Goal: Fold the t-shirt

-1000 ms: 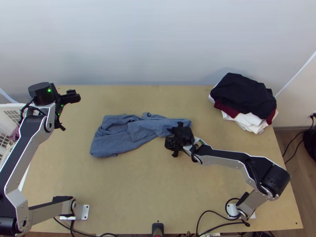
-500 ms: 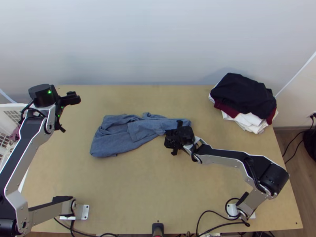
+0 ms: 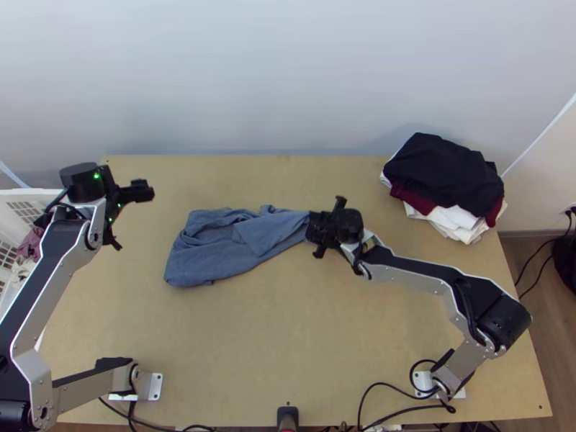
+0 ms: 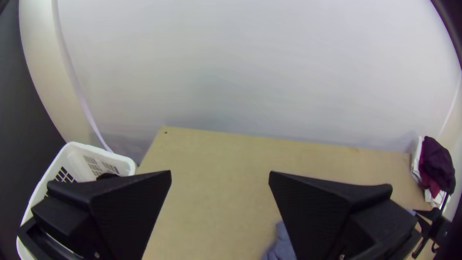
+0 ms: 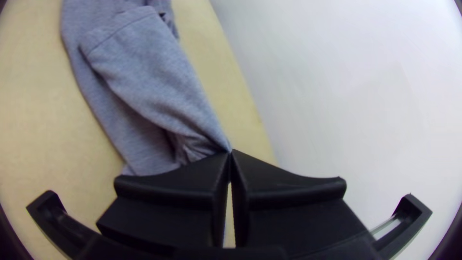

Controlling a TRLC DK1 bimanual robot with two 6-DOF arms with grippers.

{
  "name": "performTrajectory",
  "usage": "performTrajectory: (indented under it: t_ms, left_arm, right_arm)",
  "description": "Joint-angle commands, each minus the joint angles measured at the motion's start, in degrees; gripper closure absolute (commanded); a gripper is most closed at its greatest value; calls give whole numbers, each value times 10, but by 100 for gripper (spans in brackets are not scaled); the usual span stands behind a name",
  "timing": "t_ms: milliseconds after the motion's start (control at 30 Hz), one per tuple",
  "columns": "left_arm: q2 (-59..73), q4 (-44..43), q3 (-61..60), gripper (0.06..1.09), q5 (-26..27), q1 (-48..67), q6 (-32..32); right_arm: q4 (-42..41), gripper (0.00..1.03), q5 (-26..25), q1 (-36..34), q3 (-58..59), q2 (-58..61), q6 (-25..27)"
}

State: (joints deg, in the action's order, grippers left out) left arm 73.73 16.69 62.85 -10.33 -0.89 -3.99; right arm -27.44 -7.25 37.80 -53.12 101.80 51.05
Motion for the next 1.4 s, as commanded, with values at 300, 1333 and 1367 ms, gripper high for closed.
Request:
performTrajectory:
  t_ms: [300, 1333, 1367]
  left_arm:
    - [69, 71, -68, 11, 45, -4, 43]
    - [185, 114, -18, 11, 115, 58, -45]
    - [184, 120, -12, 11, 120, 59, -50]
  right_arm:
    - [-19, 100, -41, -48, -45, 31, -53]
    - [-52, 100, -67, -69, -22, 38, -68]
    - [-53, 100, -67, -69, -20, 38, -68]
